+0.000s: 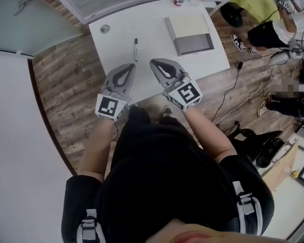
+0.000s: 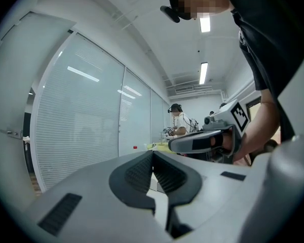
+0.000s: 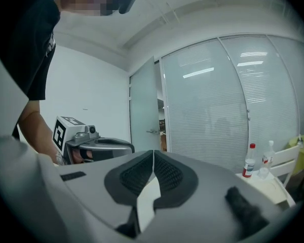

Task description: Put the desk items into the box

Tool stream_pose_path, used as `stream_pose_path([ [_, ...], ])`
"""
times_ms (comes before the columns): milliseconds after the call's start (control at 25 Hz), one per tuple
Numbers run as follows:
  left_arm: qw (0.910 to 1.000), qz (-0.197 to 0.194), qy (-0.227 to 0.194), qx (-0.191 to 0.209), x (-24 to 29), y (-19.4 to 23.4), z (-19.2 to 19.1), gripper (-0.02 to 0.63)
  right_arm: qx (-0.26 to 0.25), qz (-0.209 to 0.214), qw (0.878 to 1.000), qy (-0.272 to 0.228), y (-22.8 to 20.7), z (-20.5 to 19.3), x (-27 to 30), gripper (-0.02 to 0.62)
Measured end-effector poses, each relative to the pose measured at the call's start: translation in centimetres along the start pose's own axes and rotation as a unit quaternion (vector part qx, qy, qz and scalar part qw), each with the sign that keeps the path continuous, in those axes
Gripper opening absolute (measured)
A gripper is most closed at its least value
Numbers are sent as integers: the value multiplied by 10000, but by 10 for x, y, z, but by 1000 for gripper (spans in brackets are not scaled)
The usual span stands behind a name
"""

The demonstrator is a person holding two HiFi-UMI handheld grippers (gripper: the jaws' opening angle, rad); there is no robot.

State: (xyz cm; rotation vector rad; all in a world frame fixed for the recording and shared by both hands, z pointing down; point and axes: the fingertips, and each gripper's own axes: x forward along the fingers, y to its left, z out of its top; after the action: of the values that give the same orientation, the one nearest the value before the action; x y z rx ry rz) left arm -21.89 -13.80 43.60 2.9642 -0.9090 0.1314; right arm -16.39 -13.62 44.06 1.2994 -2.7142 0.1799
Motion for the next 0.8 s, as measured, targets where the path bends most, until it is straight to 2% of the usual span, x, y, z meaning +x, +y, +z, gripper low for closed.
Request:
stream_pose_path([
  [120,9998,-163,-68,27,11,19,-14,12,62,-345,9992,169,-12,-14,24,17],
  [280,9991,-302,-254,-166,23,44,-31,11,161,-832,9961,248,-30,-38,56,17],
  [440,9989,-431,-113,-118,35,64,-61,11,407,-1413,9884,377,-49,-70,85,18],
  [680,9996,-235,61,-149,51,99,-99,12,575,-2091,9731,784,-69,-131,120,21],
  [800,9996,-159,148,-178,61,114,-119,11,661,-2248,9672,977,-74,-159,140,69],
])
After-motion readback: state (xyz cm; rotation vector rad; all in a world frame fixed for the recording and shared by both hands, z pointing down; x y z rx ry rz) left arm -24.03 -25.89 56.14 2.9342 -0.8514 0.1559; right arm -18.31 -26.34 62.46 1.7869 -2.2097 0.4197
